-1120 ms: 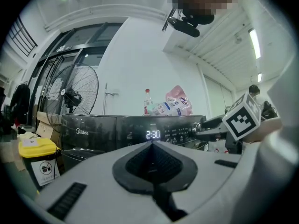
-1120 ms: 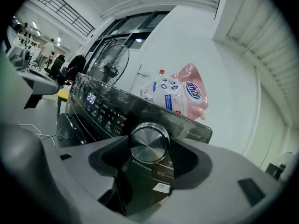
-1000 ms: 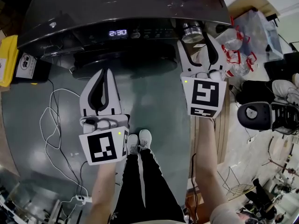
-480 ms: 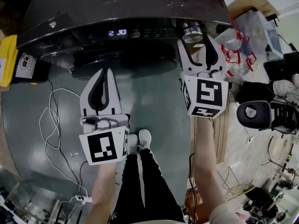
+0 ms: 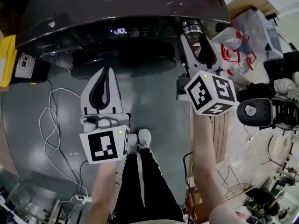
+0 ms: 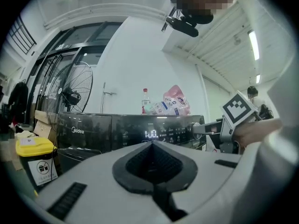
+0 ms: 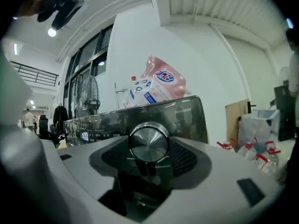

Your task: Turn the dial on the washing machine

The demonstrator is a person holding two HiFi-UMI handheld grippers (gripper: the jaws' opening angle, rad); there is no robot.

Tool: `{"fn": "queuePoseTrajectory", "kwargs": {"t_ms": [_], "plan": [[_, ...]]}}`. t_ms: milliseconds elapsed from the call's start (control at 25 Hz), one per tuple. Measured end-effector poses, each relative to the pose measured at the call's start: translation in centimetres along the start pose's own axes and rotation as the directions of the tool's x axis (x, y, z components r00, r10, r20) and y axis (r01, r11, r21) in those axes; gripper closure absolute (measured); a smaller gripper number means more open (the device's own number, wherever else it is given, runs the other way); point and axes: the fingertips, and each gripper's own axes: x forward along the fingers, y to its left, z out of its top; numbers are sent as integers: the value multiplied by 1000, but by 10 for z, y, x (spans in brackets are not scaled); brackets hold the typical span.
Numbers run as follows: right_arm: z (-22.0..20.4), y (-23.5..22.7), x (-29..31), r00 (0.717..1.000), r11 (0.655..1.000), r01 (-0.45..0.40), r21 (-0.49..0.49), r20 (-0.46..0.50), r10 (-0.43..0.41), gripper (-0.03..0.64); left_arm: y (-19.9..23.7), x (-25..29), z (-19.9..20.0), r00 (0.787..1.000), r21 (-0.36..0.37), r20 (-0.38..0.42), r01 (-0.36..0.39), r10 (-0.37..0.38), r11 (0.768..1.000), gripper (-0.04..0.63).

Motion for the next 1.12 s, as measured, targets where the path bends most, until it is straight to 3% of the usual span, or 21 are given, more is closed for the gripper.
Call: {"fn": "queuePoseTrajectory", "kwargs": {"t_ms": [120, 200, 360, 440, 720, 880, 1120], "plan": [[-1, -1, 0, 1000, 999, -5, 37, 3, 5, 342, 3, 1, 2, 1000, 3, 3, -4, 4, 1000, 595], [-1, -3, 0, 1000, 990, -19, 137, 14, 18, 342, 3, 1, 2, 1000, 2, 4, -5, 5, 1000, 595], [-3, -6, 1, 996, 901, -80, 425, 63, 59, 342, 1, 0, 1, 1000, 0, 2, -3, 3, 1000, 595], [-2, -6, 2, 994, 873, -103, 478, 79, 74, 342, 1, 0, -1, 1000, 1, 1, -1, 1, 1000, 595], [0, -6, 0, 992, 877, -117, 466, 90, 85, 342, -1, -1, 1, 1000, 5, 4, -5, 5, 1000, 595], [0, -11, 0, 995, 873, -87, 479, 91, 49, 342, -4, -3, 13, 1000, 22, 13, 0, -1, 1000, 595], [51, -10, -30, 992, 952, -4, 305, 125, -36, 341, 3, -8, 79, 996, 64, 85, 0, -6, 998, 595]]}}
